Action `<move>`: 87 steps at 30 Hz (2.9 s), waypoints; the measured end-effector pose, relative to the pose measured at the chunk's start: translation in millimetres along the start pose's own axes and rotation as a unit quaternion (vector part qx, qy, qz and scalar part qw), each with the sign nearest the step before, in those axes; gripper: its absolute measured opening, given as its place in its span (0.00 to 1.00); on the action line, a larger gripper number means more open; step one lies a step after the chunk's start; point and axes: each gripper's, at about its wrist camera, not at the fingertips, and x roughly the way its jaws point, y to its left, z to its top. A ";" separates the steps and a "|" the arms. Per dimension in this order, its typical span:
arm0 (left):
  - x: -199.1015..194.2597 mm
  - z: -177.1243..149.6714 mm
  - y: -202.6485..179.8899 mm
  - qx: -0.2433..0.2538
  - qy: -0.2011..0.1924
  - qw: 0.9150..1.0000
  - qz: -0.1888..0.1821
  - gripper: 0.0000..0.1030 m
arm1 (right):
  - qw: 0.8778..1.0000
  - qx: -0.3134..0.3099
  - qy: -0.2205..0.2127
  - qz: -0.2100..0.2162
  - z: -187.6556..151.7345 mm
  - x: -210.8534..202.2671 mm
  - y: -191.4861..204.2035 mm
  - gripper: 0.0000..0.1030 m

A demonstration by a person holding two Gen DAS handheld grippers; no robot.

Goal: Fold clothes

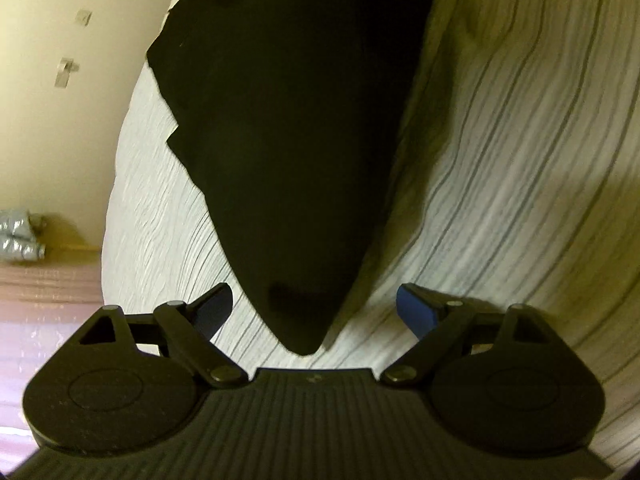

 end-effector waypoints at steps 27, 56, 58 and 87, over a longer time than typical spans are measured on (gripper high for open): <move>-129.3 25.9 37.5 -0.096 0.058 0.994 -0.006 0.00 | 0.986 0.104 -0.034 0.126 28.7 -159.6 -3.6 0.10; -37.8 114.8 253.0 -0.071 0.028 0.996 0.038 0.07 | 0.943 0.300 -0.108 0.099 -28.1 -241.5 -200.9 0.09; -6.0 136.1 297.2 -0.069 0.020 0.997 0.029 0.07 | 0.932 0.332 -0.115 0.090 -54.1 -247.0 -246.1 0.09; 335.3 247.3 493.8 -0.312 -0.020 0.944 -0.106 0.47 | 0.761 0.646 -0.061 0.018 -376.0 -126.0 -509.0 0.12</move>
